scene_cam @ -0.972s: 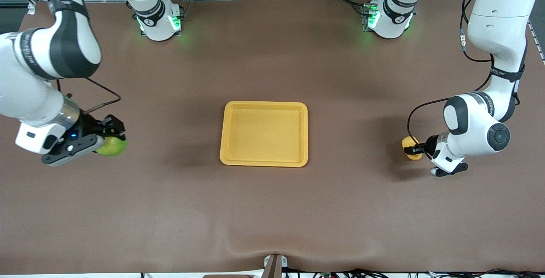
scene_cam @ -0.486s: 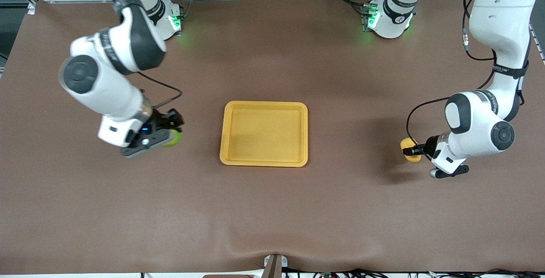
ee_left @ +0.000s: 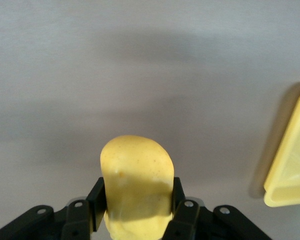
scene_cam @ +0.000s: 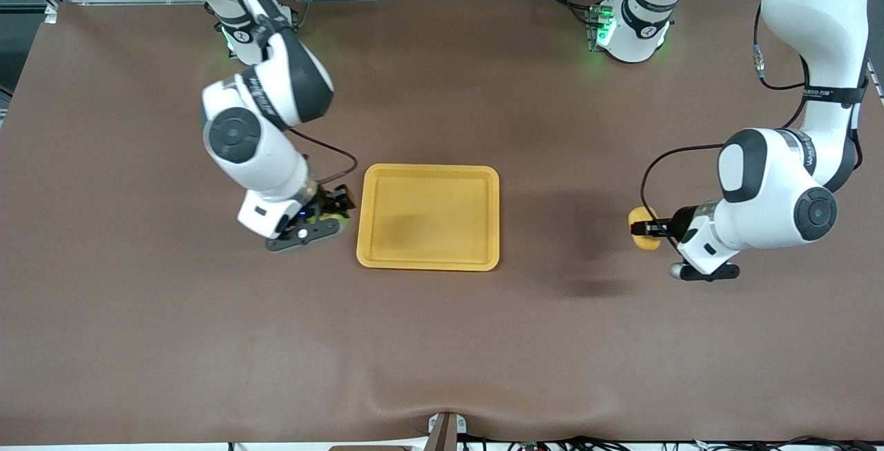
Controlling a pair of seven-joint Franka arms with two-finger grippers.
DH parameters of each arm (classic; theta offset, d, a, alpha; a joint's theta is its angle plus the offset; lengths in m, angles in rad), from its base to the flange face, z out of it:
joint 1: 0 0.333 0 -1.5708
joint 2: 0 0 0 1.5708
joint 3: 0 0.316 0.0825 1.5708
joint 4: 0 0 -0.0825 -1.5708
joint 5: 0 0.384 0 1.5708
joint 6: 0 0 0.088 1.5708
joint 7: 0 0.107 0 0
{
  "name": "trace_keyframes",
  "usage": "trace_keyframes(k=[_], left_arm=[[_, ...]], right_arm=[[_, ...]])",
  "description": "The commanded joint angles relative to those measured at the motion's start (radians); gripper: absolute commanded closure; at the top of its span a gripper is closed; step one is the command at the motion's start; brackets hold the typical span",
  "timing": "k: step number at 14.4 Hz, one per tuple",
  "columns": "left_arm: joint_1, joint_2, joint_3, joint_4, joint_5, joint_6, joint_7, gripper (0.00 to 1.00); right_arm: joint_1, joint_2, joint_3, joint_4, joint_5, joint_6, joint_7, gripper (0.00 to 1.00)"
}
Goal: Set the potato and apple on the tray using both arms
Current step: 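Lift the apple with the right gripper while the left gripper lifts potato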
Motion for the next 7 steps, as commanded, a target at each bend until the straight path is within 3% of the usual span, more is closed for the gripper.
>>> trace_keyframes(k=[1,7], left_arm=[[-0.023,-0.017,-0.021,0.041,0.02,-0.047,0.0,0.8],[-0.182,0.012,-0.021,0.105,0.02,-0.051,-0.143,0.83]], right_arm=[[0.077,0.064,-0.011,0.006,0.005,0.069,0.165,0.67],[0.144,0.182,-0.012,-0.002,-0.007,0.213,0.312,0.67]])
